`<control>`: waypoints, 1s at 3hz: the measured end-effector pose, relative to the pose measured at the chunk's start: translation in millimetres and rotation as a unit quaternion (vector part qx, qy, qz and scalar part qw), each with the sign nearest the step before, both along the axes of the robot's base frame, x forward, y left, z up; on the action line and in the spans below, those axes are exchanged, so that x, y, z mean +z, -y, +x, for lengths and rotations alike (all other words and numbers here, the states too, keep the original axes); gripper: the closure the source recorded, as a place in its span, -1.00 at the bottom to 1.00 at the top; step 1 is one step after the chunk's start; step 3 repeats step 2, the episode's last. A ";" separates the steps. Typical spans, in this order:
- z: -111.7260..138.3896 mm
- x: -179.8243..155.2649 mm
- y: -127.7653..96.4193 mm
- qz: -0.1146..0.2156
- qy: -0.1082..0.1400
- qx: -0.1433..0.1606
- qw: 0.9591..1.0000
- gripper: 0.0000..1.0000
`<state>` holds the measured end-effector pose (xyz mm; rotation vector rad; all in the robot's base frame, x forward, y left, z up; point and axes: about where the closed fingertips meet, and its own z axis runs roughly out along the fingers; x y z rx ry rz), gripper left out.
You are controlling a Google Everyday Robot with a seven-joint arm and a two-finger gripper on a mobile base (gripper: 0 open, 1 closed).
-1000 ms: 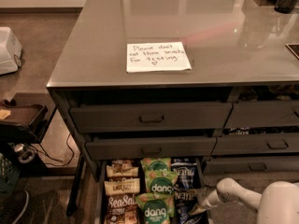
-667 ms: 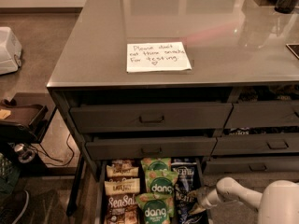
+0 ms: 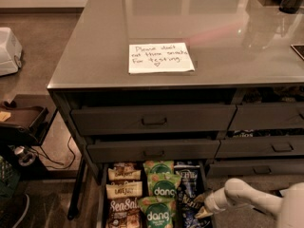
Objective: Pick blue chip bag from bottom drawer and place on counter
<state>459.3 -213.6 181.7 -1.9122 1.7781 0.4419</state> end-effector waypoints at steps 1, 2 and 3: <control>-12.2 75.3 5.3 -0.007 0.012 0.000 1.000 1.00; -24.0 143.4 -0.5 -0.019 0.022 0.013 1.000 1.00; -24.0 143.4 -0.5 -0.019 0.022 0.013 1.000 1.00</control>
Offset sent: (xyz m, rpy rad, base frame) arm -0.0140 -0.0105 0.2780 -0.1152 -0.1333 0.0635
